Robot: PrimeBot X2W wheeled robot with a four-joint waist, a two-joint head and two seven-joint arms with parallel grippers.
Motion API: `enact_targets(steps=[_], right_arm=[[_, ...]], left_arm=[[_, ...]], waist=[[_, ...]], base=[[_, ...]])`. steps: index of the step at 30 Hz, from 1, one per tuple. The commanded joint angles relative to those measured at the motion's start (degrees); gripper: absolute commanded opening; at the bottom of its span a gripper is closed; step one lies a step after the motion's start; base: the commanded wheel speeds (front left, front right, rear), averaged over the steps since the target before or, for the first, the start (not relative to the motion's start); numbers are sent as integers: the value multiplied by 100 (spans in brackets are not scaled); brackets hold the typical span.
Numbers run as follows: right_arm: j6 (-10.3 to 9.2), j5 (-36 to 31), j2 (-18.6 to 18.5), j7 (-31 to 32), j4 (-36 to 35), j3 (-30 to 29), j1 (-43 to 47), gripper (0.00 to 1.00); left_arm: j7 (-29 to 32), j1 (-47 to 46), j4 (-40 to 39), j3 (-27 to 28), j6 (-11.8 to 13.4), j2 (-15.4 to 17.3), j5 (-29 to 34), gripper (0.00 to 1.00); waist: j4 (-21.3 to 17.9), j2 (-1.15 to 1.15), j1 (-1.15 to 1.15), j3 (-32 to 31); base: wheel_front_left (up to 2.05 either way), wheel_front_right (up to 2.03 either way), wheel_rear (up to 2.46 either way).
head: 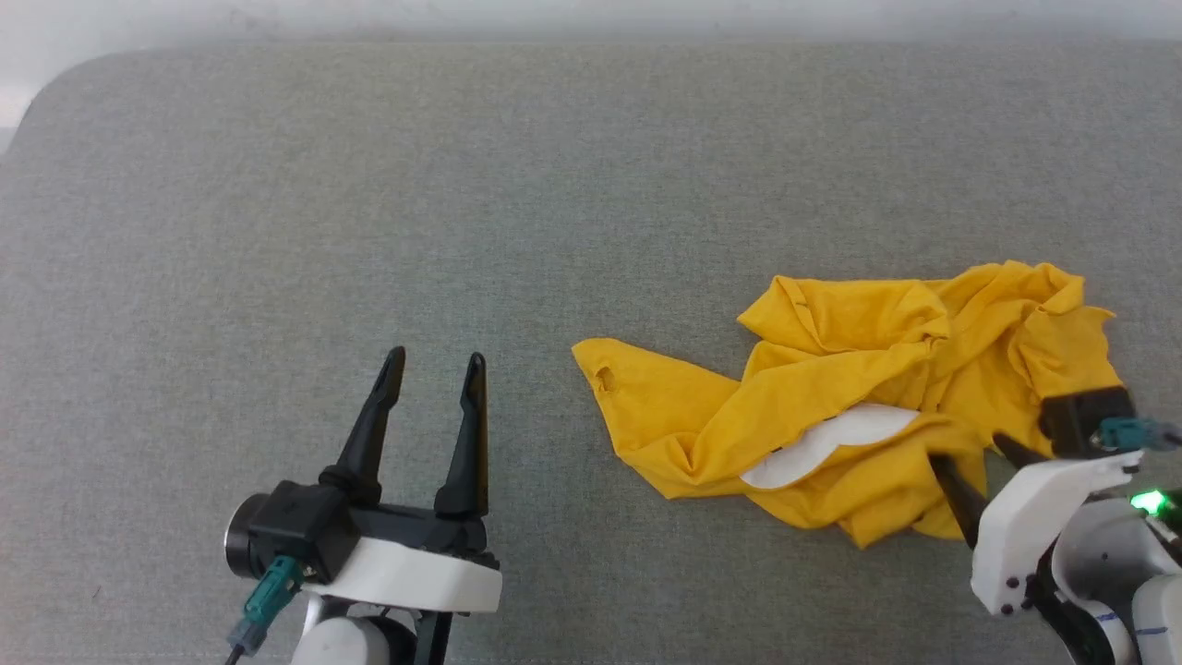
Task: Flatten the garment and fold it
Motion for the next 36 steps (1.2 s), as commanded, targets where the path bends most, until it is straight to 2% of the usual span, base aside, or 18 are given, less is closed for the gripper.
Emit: enact_targets(steps=[1,8,13,17,21,25,29,36], right_arm=[[-11,50,69,-58,-97,-47,-82,100],[-11,-71,586,-805,-813,-432,-3,100],[-11,-225,891,-1390,-940,-585,297,100],[-11,-183,982,-1636,-808,-593,546,100],[-11,20,997,-1813,-624,-507,713,100],[-11,177,998,-1972,-457,-416,734,100],[-11,260,999,-2079,-343,-368,696,100],[-11,335,1000,-2157,-246,-304,620,100]], left_arm=[[-27,-15,11,-4,-42,-7,49,100],[-27,-140,57,-137,-180,76,226,100],[220,-388,50,-588,-362,182,395,100],[849,-615,120,-1193,-495,355,610,100],[1809,-815,342,-1961,-580,544,432,100],[2542,-1214,518,-2860,-595,984,160,100],[2608,-1697,768,-3372,-597,1357,256,100],[2477,-2152,1510,-3637,-598,1445,235,100]], waist=[[-22,0,0,3],[-124,0,0,20],[-188,0,0,5],[-253,0,0,-6],[-330,0,0,-6],[-417,0,0,31],[-492,0,0,76],[-592,0,0,171]], base=[[0,0,0],[0,0,0],[0,0,0],[0,0,0],[0,0,0],[0,0,0],[0,0,0],[0,0,0]])
